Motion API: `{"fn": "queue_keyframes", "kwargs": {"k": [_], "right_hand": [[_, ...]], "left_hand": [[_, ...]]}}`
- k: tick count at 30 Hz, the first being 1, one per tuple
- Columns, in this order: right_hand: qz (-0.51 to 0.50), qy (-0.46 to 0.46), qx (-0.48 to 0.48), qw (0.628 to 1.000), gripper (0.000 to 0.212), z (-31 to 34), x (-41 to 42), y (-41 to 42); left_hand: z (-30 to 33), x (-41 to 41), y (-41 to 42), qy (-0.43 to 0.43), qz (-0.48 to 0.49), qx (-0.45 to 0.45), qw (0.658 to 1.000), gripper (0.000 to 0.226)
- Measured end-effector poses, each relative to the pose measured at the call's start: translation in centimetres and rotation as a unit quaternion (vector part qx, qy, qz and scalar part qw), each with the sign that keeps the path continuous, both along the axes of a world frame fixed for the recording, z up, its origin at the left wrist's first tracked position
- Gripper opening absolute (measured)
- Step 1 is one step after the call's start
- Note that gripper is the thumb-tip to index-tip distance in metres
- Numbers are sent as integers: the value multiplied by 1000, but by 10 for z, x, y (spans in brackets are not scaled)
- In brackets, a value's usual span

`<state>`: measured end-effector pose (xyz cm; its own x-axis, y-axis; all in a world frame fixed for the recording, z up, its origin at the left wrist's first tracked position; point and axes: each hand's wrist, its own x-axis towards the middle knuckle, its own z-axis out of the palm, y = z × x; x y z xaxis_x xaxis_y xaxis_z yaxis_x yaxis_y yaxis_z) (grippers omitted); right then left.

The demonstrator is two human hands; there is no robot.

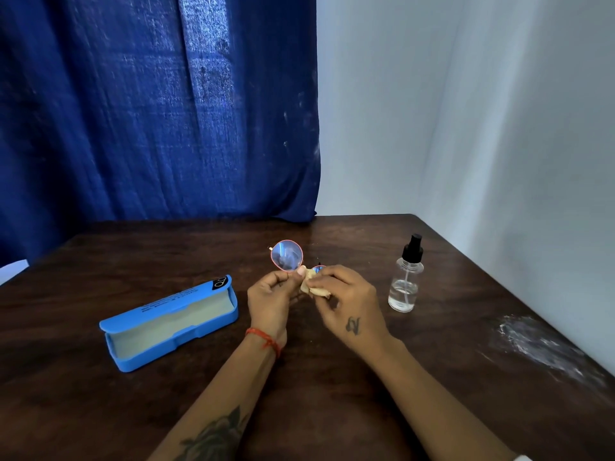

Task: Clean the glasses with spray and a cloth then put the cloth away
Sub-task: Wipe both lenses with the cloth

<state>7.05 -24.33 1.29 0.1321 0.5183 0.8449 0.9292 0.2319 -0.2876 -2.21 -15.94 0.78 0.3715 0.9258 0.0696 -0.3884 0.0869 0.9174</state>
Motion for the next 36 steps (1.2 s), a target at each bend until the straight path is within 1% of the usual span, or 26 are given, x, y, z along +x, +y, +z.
{"fn": "queue_keyframes", "kwargs": {"k": [3,6,9,10,12,14,16,20,23,24,26,30,32,34,36], "right_hand": [[0,12,-23,1000,22,2,7,-6],[-32,9,-35,999,16,7,15,-9],[-96,25,23,995,18,12,19,-9],[-103,25,40,994,19,12,16,-9],[-82,-18,45,995,21,9,5,-7],[-50,-71,19,996,21,6,-5,-3],[-45,-80,2,996,20,6,-7,1],[-83,-34,-6,996,21,9,-3,1],[-126,13,-9,992,10,5,4,-1],[-131,37,-12,991,12,3,5,-2],[-133,72,-20,988,15,-1,4,-3],[-111,87,-33,989,16,-2,-5,-4],[-90,121,-14,988,14,2,-4,-4],[-86,157,27,983,14,6,0,-4],[-88,145,50,984,15,8,0,-4]], "left_hand": [[1,0,0,2,-3,13,1000,7],[2,0,3,-2,-1,21,1000,8],[1,0,4,-4,1,23,1000,9],[1,0,3,-1,1,26,1000,8],[2,1,1,-2,-3,30,1000,7],[2,1,0,-4,-10,27,1000,8],[2,0,0,-9,-17,18,1000,10],[4,1,-1,-16,-24,26,999,9],[3,1,-1,-14,-14,27,999,9],[3,1,0,-16,-10,25,1000,9],[3,0,1,-19,-2,20,1000,12],[4,-1,2,-26,9,9,1000,10],[5,-2,3,-29,12,-2,1000,6],[6,-2,3,-33,5,-18,999,4],[6,-1,2,-23,-7,-23,999,5]]}}
